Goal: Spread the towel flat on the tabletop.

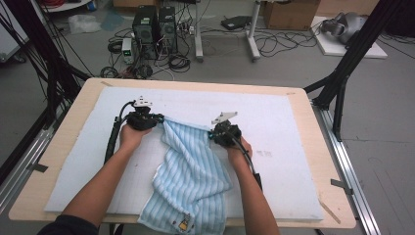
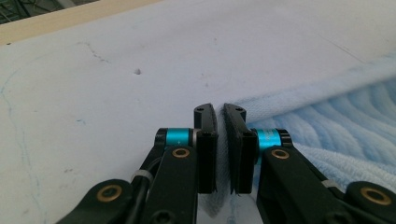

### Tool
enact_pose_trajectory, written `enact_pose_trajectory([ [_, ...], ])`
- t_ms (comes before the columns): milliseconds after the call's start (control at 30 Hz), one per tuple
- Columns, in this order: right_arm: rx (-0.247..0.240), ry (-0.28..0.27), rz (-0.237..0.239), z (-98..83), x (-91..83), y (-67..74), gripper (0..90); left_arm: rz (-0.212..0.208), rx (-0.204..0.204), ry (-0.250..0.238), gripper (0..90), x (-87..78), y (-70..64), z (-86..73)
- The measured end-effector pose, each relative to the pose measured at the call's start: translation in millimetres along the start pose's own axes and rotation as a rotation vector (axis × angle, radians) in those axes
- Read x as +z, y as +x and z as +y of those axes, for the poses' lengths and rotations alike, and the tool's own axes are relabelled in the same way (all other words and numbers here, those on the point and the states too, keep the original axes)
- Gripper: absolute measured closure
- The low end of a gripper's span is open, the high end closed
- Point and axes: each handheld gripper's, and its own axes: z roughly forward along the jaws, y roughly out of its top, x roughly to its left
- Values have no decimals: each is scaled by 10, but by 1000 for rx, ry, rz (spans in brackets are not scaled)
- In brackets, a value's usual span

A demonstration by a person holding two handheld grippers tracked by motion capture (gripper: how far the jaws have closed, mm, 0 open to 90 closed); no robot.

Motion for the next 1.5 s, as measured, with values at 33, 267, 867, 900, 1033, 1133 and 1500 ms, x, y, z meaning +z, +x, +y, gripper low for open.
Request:
enact_pose_trajectory([
  [33, 9, 23, -34, 52, -27, -67, 851, -16, 4, 0, 829, 15, -19, -4],
  [267, -99, 271, -329, 346, 14, -346, 846, -23, 13, -22, 510, 124, -211, 18],
  [867, 229, -35, -218, -357, -478, -493, 498, -133, -21, 42, 380, 271, -404, -38],
  [900, 229, -49, -208, -403, -512, -475, 496, -133, -21, 42, 381, 271, -404, -38],
  [1033, 236, -63, -175, -510, -595, -431, 462, -84, 54, 55, 437, 321, -512, -35],
  [1133, 201, -72, -181, -602, -648, -350, 445, -60, 114, 56, 795, 318, -513, -33],
  [1500, 163, -74, -124, -585, -575, -160, 431, 123, -90, -18, 856, 86, 143, -92],
])
